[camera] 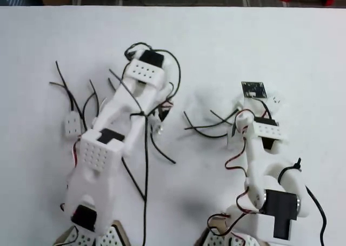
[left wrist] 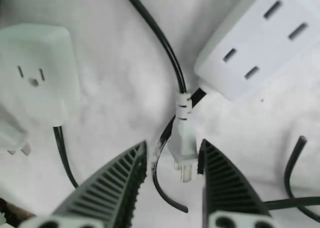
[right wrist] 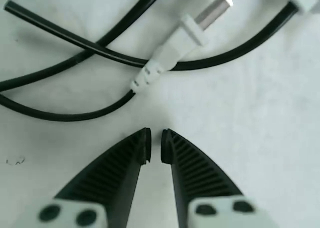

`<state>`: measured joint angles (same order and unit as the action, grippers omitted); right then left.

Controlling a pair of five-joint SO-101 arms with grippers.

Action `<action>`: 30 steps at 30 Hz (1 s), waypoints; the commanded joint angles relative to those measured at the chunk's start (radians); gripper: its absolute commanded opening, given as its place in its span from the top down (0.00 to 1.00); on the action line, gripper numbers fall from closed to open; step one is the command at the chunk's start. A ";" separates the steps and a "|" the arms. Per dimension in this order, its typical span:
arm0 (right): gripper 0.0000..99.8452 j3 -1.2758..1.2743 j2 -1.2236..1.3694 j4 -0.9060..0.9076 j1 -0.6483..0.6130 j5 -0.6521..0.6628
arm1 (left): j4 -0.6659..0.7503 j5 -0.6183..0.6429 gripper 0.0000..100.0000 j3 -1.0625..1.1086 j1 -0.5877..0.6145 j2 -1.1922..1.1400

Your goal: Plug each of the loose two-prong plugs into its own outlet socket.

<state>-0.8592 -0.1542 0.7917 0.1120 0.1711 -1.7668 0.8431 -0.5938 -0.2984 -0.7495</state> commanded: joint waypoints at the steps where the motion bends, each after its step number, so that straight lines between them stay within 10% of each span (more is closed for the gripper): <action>1: 0.95 -0.002 -0.036 -0.010 -0.015 -0.002 | 0.026 -0.011 0.82 0.015 -0.015 0.010; 21: 0.95 -0.002 -0.036 -0.005 -0.013 -0.002 | 0.043 -0.121 0.82 -0.021 -0.001 -0.102; 30: 0.95 -0.002 -0.036 -0.007 -0.013 -0.002 | -0.003 -0.126 0.97 -0.107 -0.007 -0.113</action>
<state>-0.8592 -0.1542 0.7917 0.1120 0.1711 -1.7653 0.7281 -0.6674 -0.3061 -0.8661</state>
